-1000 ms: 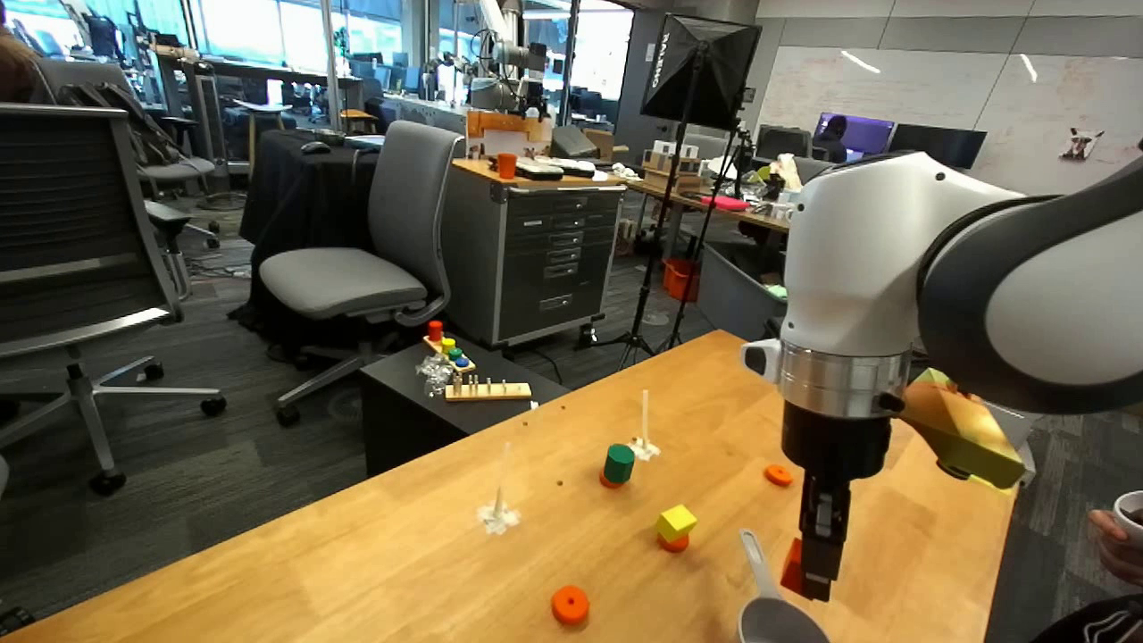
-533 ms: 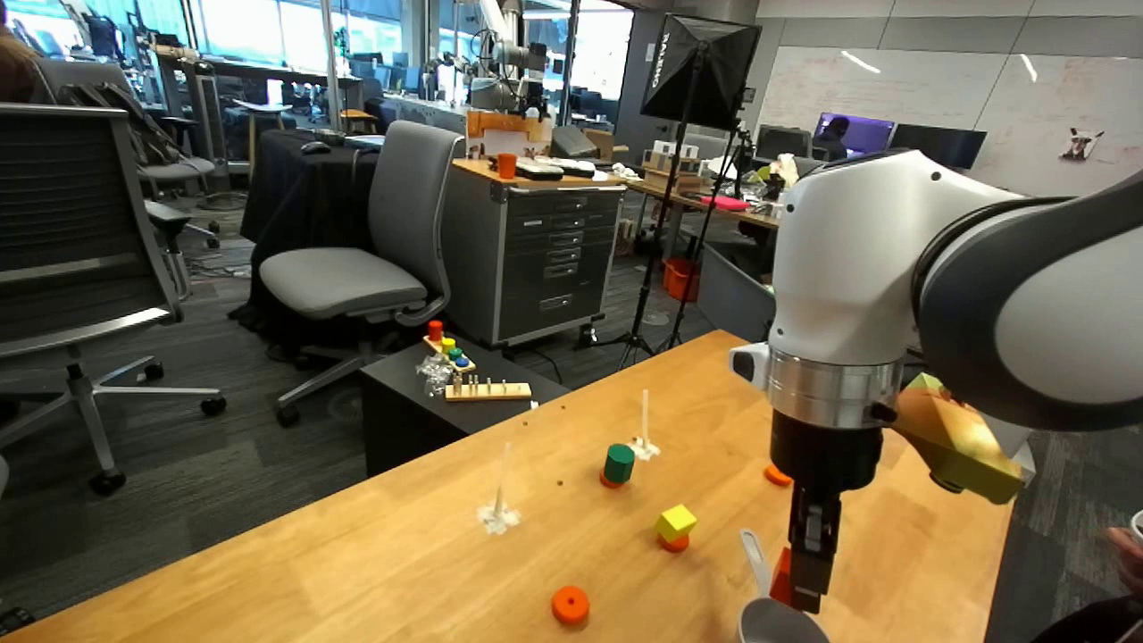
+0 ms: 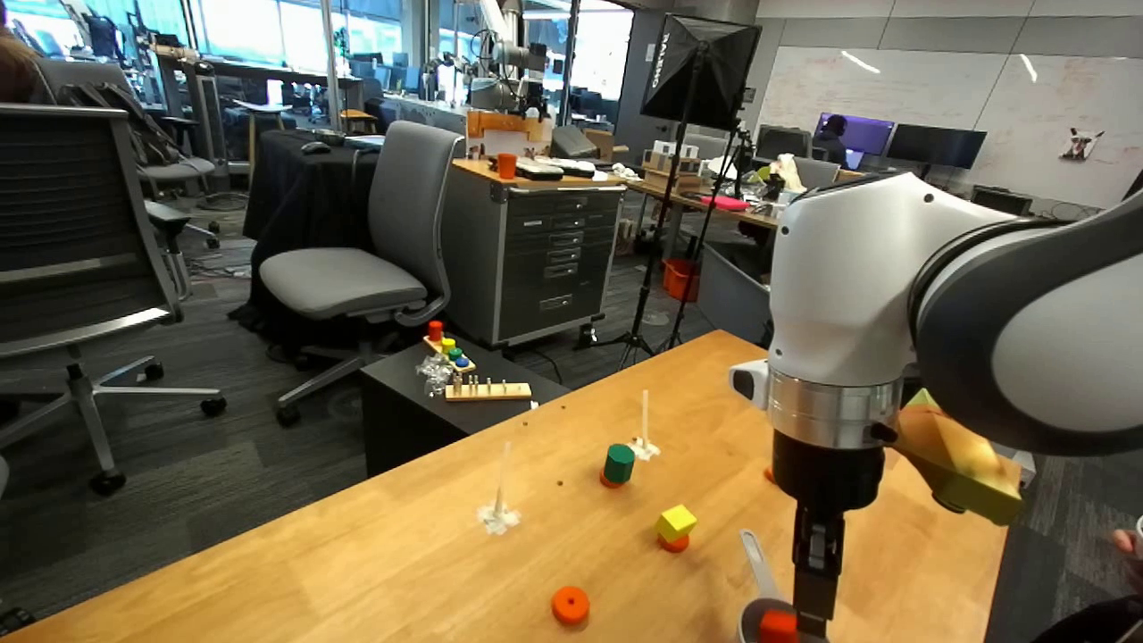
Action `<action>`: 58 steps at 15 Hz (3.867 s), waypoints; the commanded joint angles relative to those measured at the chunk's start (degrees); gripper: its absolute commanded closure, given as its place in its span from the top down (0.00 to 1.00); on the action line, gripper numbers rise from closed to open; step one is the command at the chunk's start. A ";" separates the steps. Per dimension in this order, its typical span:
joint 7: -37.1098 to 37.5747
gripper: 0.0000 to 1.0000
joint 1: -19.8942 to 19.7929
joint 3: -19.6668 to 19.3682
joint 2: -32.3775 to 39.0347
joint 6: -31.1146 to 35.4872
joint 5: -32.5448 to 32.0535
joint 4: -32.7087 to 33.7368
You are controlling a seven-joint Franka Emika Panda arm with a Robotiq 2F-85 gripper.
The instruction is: Put all the blocks in the cup
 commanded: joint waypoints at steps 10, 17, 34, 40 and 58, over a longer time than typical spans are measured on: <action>-0.21 1.00 -6.68 -4.15 -2.55 -1.09 0.02 2.17; -11.91 1.00 -18.19 -1.74 -1.23 -17.37 12.84 14.78; -0.89 1.00 -11.93 -1.48 9.57 -10.68 14.49 20.59; 7.76 1.00 -5.31 -2.75 16.18 -11.56 10.07 27.15; 8.60 1.00 -3.27 -3.01 20.28 -18.62 1.96 34.49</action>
